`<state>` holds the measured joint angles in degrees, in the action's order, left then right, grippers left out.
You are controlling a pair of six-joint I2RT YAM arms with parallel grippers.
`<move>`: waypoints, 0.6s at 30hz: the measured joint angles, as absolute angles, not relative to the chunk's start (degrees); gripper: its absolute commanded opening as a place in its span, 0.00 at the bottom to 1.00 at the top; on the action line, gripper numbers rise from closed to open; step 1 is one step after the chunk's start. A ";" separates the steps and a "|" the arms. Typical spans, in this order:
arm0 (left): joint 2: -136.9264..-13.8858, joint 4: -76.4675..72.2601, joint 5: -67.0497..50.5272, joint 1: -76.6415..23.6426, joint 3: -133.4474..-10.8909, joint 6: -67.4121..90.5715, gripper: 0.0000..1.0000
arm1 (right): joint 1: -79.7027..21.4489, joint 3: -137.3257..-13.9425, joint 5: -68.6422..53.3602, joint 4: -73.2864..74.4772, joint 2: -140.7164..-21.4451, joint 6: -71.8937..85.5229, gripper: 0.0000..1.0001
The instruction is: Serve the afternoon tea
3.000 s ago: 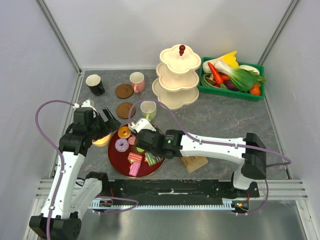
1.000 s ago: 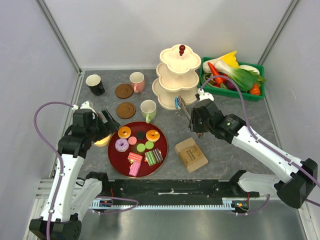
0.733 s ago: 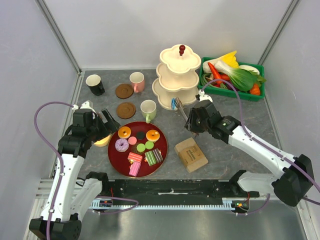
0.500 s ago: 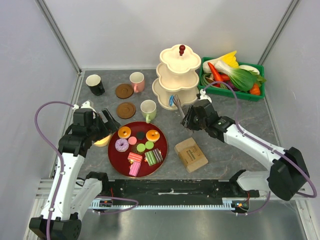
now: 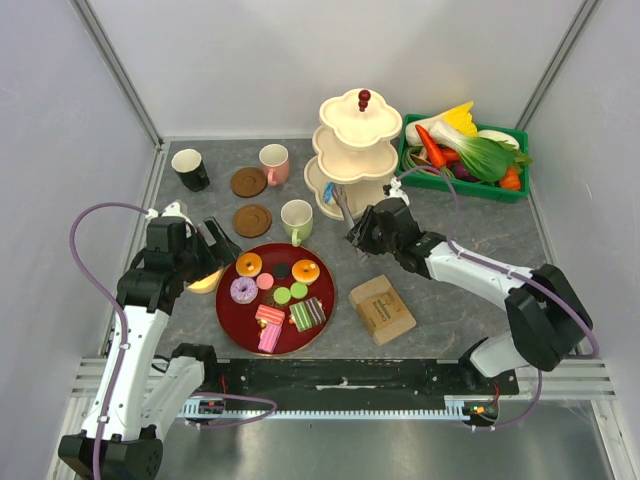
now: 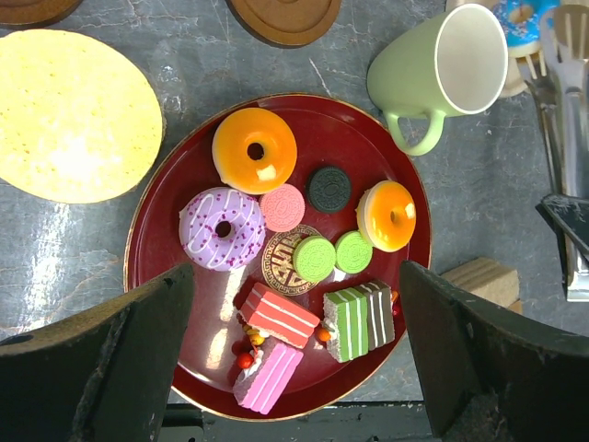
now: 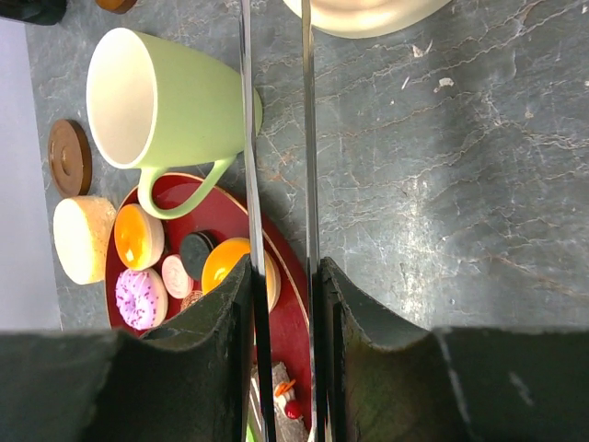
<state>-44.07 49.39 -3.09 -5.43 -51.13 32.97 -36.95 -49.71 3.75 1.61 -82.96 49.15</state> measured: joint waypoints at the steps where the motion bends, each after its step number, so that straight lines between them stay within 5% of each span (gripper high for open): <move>1: -44.07 49.39 -3.11 -5.43 -51.13 32.97 0.98 | -36.95 -49.71 3.70 0.82 -83.83 49.39 0.34; 18: -44.07 49.39 -3.16 -5.43 -51.13 32.97 0.97 | -35.55 -49.08 4.80 -3.64 -87.81 50.83 0.53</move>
